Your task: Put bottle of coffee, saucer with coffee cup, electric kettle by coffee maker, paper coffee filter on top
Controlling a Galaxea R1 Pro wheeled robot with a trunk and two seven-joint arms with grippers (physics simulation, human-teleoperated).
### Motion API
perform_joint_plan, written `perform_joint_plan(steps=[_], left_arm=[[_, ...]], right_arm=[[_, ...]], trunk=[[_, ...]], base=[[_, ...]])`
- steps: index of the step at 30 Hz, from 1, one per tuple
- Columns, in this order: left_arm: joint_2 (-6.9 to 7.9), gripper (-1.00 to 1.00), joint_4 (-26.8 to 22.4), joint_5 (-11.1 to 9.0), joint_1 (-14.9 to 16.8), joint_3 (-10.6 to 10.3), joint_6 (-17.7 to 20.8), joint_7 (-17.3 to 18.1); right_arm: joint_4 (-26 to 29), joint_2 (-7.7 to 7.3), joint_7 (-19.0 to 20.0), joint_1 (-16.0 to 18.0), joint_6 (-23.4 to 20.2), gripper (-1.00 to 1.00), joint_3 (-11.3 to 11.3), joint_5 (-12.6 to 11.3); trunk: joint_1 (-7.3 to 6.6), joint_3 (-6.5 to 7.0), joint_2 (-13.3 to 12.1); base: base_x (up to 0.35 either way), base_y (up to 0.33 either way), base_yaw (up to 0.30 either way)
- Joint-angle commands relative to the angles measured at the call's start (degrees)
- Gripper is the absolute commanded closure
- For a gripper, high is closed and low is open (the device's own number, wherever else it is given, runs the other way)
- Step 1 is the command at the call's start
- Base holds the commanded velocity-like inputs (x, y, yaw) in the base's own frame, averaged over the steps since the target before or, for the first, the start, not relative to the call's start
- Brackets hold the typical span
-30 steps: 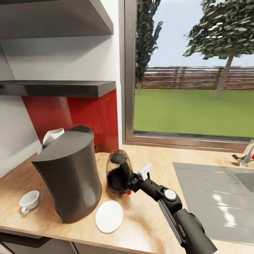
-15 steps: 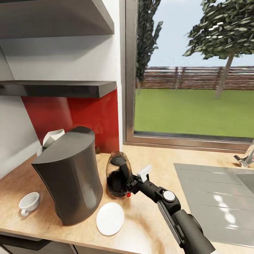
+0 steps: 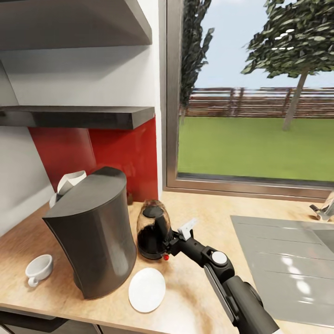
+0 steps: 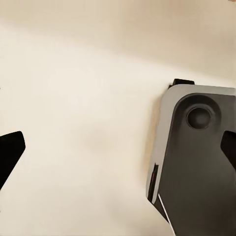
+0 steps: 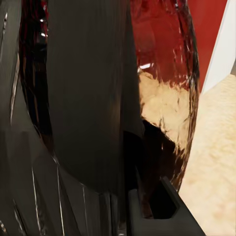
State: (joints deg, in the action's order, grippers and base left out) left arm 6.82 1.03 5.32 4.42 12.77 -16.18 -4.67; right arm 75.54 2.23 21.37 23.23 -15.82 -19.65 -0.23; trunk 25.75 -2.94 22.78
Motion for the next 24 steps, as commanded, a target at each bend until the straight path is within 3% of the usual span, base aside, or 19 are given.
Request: perform_joint_plan(steps=[1,13,14,17,24], left_arm=[[0.02,-1.00,0.1,0.6,0.1,0.3,-0.3,-0.2],[-0.04,-1.00,0.1,0.6,0.1,0.3,-0.3,-0.2],[-0.03,-1.00,0.1,0.6,0.1,0.3,-0.3,-0.2],[-0.03,-1.00,0.1,0.6,0.1,0.3,-0.3,-0.2],[-0.02,-1.00,0.1,0.6,0.1,0.3,-0.3,-0.2]], right_arm=[[0.0,0.07,0.2,0.1,-0.4,1.00,0.1,-0.3],[-0.9,0.15,-0.2,0.1,0.7,1.00,0.5,-0.2],[-0.9,0.15,-0.7,0.1,1.0,-1.00,0.5,-0.2],[-1.0,0.15,-3.7,0.1,1.7,-1.00,0.4,-0.3],[-1.0,0.15,-4.3,0.1,1.8,-1.00,0.4,-0.3]], trunk=[[0.03,-0.13,0.1],[0.03,-0.13,0.1],[0.03,-0.13,0.1],[0.03,-0.13,0.1],[0.03,-0.13,0.1]], base=[[0.003,0.004,0.000],[0.000,0.000,0.000],[0.000,0.000,0.000],[0.000,0.000,0.000],[0.000,0.000,0.000]])
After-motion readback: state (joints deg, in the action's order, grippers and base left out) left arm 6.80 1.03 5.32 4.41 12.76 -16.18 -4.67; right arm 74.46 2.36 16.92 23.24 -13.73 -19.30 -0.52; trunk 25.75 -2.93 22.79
